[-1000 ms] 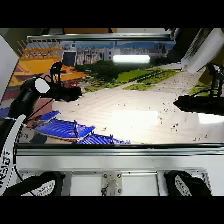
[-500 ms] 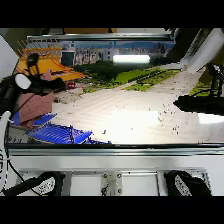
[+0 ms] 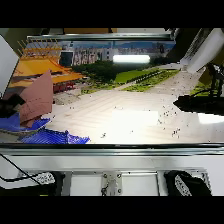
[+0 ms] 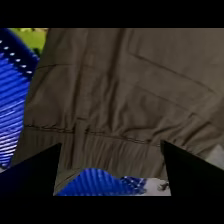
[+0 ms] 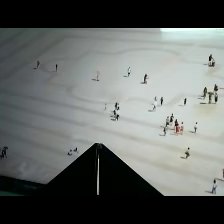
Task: Fold the clothes and pants, and hang the long-sleeved shirts on hangers.
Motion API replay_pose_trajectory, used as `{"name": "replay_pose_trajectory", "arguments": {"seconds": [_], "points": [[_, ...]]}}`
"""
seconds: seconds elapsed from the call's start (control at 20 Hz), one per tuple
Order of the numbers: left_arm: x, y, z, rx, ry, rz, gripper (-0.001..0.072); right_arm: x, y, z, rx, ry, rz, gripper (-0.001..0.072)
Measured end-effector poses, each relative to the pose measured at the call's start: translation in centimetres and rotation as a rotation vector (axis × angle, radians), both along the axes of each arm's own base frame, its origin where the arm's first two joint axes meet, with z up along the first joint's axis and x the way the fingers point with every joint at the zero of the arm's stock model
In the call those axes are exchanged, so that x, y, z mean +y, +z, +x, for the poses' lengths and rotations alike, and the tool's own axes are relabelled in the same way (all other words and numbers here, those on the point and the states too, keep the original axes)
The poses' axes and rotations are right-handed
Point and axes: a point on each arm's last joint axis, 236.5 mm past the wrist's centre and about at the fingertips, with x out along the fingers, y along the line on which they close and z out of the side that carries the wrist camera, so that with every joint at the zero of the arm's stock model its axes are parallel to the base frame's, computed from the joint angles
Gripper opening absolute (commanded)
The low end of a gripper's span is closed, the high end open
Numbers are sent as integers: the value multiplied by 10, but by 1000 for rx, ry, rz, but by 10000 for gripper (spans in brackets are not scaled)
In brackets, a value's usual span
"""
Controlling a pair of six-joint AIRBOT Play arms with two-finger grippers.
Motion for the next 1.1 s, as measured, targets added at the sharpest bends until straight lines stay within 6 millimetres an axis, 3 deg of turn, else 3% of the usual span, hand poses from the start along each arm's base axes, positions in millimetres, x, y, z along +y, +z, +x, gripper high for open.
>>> {"name": "replay_pose_trajectory", "arguments": {"seconds": [0.1, 0.25, 0.85, 0.9, 1.0, 1.05, 1.1], "points": [[10, -28, -14, 49, 27, -41, 693, 0, 0, 0, 0, 0, 0, 15], [15, -52, -26, 94, 28, -73, 694, 0, 0, 0, 0, 0, 0, 15], [27, -69, -32, 117, -9, -48, 692, 0, 0, 0, 0, 0, 0, 15], [25, -73, -34, 129, -16, -58, 619, 0, 0, 0, 0, 0, 0, 15], [20, -78, -35, 137, -12, -88, 85, 0, 0, 0, 0, 0, 0, 15], [17, -78, -32, 127, -6, -107, 11, 0, 0, 0, 0, 0, 0, 15], [14, -75, -31, 119, -8, -118, 11, 0, 0, 0, 0, 0, 0, 15]]}}
